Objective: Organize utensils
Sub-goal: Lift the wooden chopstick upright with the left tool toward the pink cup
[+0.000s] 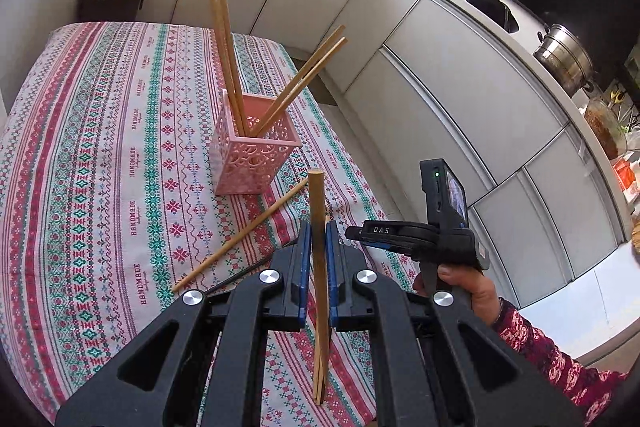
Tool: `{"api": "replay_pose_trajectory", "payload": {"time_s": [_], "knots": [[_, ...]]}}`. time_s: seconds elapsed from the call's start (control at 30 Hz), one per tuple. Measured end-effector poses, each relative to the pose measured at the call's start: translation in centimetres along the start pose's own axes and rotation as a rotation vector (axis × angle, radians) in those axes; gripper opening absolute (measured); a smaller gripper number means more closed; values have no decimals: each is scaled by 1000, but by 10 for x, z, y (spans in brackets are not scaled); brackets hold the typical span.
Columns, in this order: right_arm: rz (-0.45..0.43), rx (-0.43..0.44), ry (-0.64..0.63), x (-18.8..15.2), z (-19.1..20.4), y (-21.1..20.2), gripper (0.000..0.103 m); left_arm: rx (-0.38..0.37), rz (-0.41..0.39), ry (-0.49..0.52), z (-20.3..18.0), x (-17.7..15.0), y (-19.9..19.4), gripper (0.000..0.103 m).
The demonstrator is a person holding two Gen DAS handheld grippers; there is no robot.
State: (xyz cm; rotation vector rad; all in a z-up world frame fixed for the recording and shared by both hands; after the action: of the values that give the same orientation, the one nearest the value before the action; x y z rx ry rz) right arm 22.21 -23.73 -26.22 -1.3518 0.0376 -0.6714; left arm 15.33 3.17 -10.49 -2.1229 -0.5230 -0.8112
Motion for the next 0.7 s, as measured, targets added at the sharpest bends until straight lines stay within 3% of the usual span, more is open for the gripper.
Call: {"api": "replay_pose_trajectory", "payload": {"time_s": [0.17, 0.43, 0.57, 0.7], "knots": [[1, -29, -52, -5, 17, 6, 29, -11, -20, -11, 7, 0, -7, 7], [-9, 22, -17, -6, 24, -2, 30, -13, -39, -12, 11, 1, -13, 7], [18, -14, -41, -9, 29, 6, 30, -10, -46, -15, 12, 1, -17, 7], [-9, -47, -88, -8, 40, 10, 28, -11, -59, -14, 11, 2, -22, 7]]}}
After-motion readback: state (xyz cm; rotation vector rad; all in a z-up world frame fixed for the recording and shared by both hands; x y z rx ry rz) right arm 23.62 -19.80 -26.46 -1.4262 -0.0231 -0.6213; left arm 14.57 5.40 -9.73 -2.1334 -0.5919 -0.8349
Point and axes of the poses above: each gripper's, at about its wrist camera, not at the fingertips, and y roughly the way its jaws point, z to its left, x to its top, the point moved 2 cm from there along y, roughly the way its jaws point, and after that the axes turned 9 degrees about -z, right-handed, at the moved point
